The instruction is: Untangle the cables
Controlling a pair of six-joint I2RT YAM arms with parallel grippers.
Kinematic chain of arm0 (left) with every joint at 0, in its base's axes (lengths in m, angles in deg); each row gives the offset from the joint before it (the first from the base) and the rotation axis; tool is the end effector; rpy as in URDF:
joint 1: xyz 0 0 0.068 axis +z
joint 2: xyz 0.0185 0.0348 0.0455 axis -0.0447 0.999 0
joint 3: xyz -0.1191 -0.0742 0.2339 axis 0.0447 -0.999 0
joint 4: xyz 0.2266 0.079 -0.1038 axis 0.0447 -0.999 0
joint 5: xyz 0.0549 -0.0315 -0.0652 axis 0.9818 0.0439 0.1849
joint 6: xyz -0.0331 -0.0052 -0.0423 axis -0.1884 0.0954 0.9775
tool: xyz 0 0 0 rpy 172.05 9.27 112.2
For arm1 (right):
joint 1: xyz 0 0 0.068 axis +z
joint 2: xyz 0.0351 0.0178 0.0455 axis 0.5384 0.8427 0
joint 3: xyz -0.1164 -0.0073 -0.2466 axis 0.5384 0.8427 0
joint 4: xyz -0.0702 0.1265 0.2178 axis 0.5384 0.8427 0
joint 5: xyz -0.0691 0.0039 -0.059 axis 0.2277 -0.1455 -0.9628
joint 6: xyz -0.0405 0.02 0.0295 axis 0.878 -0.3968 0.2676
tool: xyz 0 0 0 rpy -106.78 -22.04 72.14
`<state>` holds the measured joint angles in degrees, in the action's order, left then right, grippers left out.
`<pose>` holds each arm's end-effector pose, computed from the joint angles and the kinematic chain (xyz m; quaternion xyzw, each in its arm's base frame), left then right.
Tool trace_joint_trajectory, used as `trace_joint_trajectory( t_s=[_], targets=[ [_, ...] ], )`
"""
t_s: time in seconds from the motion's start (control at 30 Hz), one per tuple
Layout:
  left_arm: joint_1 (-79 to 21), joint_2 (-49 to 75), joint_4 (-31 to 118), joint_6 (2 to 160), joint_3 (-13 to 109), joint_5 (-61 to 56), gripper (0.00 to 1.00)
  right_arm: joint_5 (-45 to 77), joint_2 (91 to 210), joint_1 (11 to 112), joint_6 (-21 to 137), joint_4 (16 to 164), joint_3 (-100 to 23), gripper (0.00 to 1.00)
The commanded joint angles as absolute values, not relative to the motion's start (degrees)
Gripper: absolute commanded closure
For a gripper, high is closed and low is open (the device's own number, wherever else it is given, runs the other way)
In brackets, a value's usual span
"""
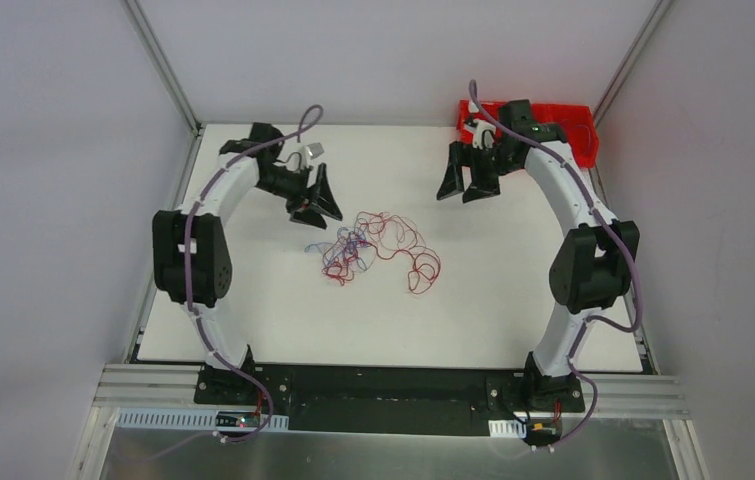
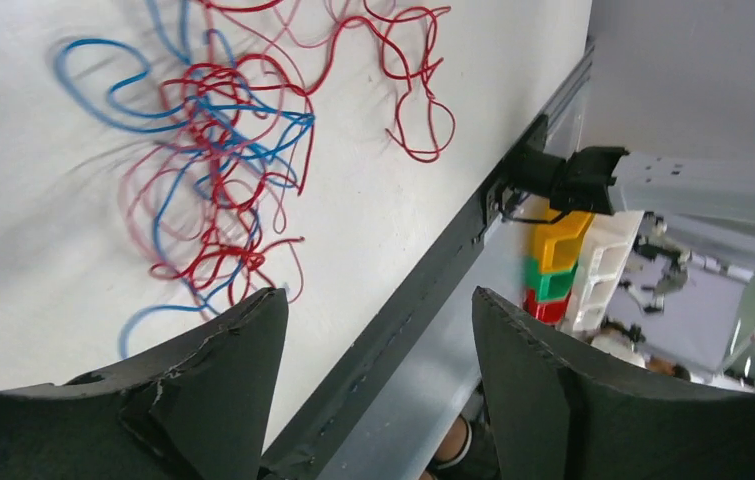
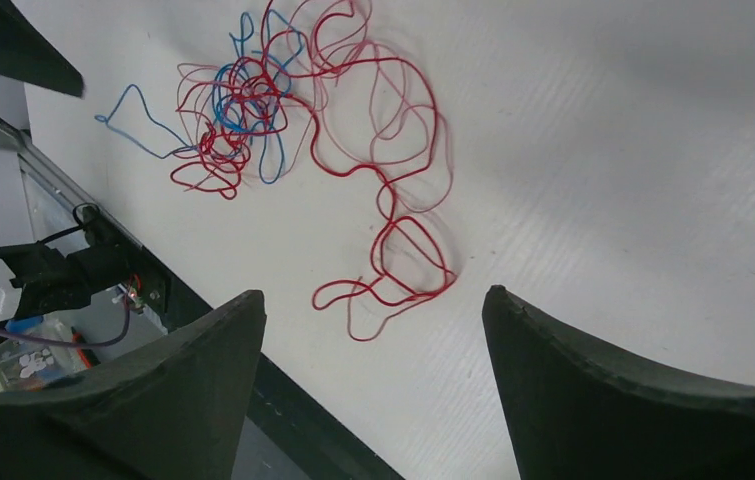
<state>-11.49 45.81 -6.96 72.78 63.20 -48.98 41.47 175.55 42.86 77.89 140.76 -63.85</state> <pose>0.3776 -0.0888 0.2458 0.1247 0.8674 -0.4685 0.1118 0.3910 0.0909 0.3176 -0.2662 0.8820 0.2697 0.2803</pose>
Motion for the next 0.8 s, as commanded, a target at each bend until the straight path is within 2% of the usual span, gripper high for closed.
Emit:
trace_joint_trajectory(
  t_s=[0.0, 0.2, 0.3, 0.33, 0.4, 0.47, 0.77],
  targets=[
    [-2.4, 38.3, -8.1, 72.6, 59.1, -49.3, 0.31, 44.1, 174.1, 46.9, 75.6, 139.4, -60.5, 0.18],
    [1.7, 37.2, -7.3, 72.3, 52.2, -51.1, 0.44, 44.1, 176.7, 54.9, 71.7, 133.9, -58.2, 0.23],
    [1.8, 36.5, -5.4, 72.9, 48.1, -51.6, 0.45, 43.5, 178.5, 58.8, 69.7, 130.8, -58.2, 0.25],
    [1.8, 36.3, -5.1, 73.0, 47.0, -50.9, 0.44, 42.7, 179.2, 60.1, 69.5, 129.9, -58.5, 0.25],
    [2.0, 35.4, -4.5, 73.3, 45.0, -48.4, 0.33, 39.5, 180.7, 62.7, 69.3, 128.8, -59.4, 0.24],
    [2.2, 34.4, -3.3, 73.6, 42.9, -46.5, 0.27, 36.5, 182.5, 64.9, 69.3, 128.2, -61.0, 0.23],
    [2.3, 34.1, 0.2, 75.1, 37.5, -39.8, 0.16, 22.3, 192.3, 71.6, 67.3, 127.8, -71.3, 0.17]
  ],
)
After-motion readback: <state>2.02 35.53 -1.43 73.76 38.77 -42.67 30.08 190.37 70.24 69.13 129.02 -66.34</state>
